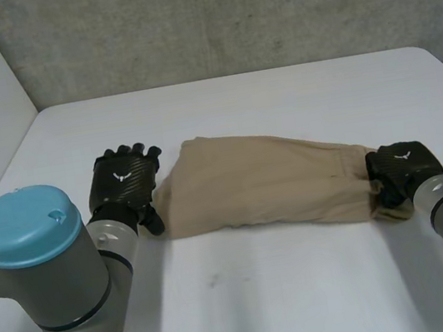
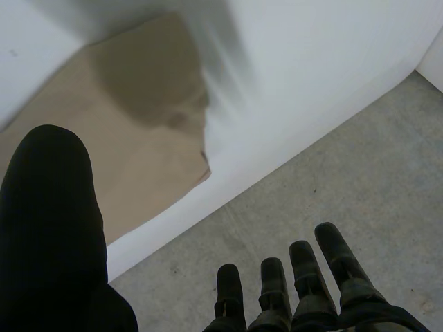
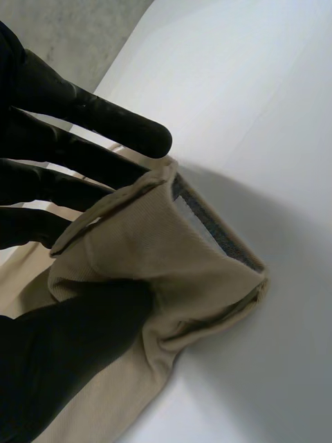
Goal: Fold the shorts.
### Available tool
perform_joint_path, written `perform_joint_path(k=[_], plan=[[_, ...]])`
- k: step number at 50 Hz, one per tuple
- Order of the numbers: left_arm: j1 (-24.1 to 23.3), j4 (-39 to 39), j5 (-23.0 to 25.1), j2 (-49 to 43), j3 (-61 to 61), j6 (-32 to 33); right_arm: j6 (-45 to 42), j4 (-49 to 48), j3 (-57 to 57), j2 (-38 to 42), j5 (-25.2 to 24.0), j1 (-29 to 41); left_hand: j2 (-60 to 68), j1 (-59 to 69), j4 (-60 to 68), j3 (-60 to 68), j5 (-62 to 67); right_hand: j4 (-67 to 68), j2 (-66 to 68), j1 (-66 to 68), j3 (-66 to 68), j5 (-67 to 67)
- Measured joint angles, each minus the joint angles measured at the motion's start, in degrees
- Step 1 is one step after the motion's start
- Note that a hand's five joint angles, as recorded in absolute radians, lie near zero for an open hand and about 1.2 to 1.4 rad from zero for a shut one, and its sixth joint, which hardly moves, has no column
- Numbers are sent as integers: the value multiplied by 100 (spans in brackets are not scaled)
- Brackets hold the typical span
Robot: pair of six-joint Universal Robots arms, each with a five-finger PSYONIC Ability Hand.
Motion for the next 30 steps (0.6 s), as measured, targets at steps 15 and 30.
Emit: perform_joint_path(k=[15, 30], plan=[[6, 39, -5, 224, -99, -2, -2367, 291, -15, -351, 39, -944, 0, 0, 0, 0, 0, 271, 129, 251, 168, 256], [5, 122, -3, 353, -53, 5, -4066, 278, -1281, -353, -20, 1597, 0, 0, 0, 0, 0, 280, 179, 515, 363, 527]])
